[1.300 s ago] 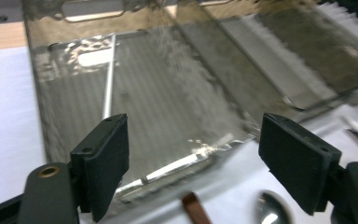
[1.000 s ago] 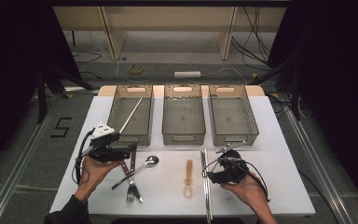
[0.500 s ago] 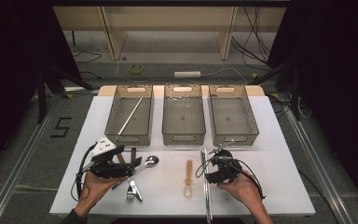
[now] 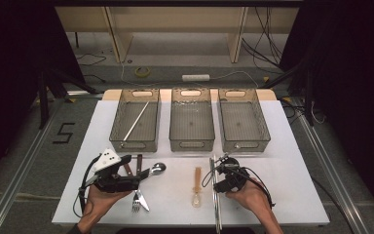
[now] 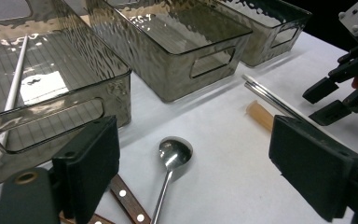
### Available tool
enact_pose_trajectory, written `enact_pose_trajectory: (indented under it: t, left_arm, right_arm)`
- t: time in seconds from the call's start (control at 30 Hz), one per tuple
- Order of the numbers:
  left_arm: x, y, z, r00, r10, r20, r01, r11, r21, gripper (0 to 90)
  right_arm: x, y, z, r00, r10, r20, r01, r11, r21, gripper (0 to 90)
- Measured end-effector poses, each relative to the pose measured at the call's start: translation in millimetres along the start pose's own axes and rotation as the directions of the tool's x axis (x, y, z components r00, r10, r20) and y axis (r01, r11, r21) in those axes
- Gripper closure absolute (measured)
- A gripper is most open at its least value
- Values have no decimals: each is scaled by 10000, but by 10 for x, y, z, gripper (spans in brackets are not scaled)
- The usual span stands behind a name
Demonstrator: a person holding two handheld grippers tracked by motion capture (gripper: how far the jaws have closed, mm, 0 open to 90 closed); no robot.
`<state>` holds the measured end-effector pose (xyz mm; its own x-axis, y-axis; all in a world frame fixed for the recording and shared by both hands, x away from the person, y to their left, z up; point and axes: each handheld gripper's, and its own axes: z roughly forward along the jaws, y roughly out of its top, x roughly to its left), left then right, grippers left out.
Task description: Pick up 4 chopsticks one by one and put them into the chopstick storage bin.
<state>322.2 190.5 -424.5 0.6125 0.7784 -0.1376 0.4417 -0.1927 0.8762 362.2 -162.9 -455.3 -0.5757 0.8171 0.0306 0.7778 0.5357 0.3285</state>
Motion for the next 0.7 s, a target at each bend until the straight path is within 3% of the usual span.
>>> enact_pose_trajectory:
  t: [0.7]
  left_arm:
    - [-3, -6, 18, 10000, 54, 10, -54, 9998, 174, 158]
  right_arm:
    - [14, 4, 46, 9999, -119, 53, 117, 9992, 391, 508]
